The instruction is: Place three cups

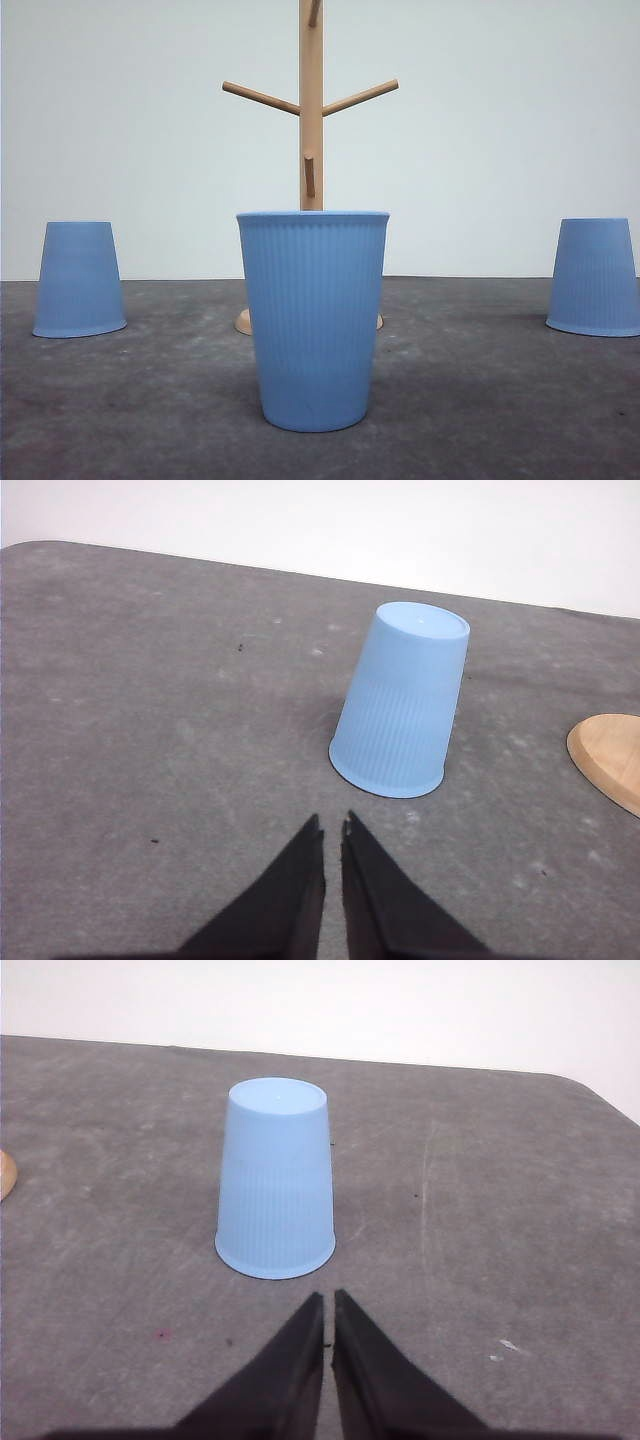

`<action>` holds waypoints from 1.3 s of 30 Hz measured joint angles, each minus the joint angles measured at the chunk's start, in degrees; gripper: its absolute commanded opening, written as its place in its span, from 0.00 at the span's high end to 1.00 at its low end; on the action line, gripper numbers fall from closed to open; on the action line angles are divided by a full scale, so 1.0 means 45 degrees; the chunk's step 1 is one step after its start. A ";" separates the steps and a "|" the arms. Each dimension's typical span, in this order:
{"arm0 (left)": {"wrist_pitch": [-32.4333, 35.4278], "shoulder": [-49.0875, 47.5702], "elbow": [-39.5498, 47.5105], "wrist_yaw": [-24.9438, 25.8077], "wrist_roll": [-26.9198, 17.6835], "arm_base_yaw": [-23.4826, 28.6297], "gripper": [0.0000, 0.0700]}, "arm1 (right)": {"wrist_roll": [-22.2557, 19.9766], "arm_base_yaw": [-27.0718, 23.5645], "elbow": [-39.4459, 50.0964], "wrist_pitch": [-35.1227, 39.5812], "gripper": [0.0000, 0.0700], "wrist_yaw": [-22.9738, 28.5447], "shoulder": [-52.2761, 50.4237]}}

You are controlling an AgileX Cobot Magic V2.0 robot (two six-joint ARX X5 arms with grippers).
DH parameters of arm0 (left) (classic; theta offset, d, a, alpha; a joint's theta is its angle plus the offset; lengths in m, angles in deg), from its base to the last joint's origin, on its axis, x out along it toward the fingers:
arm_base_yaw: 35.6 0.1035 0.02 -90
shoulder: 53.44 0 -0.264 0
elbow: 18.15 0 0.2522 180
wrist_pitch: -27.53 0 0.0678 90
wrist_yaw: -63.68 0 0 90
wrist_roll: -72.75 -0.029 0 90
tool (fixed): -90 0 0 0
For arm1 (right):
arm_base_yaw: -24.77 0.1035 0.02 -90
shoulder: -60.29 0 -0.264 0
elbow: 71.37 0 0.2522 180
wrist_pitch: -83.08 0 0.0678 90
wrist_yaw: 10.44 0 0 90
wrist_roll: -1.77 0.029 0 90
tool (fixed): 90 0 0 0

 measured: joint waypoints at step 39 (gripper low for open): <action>0.0000 0.0000 0.0000 0.0000 0.0000 0.0000 0.98 | 0.0000 0.0000 0.0000 0.0005 0.98 0.0000 0.0000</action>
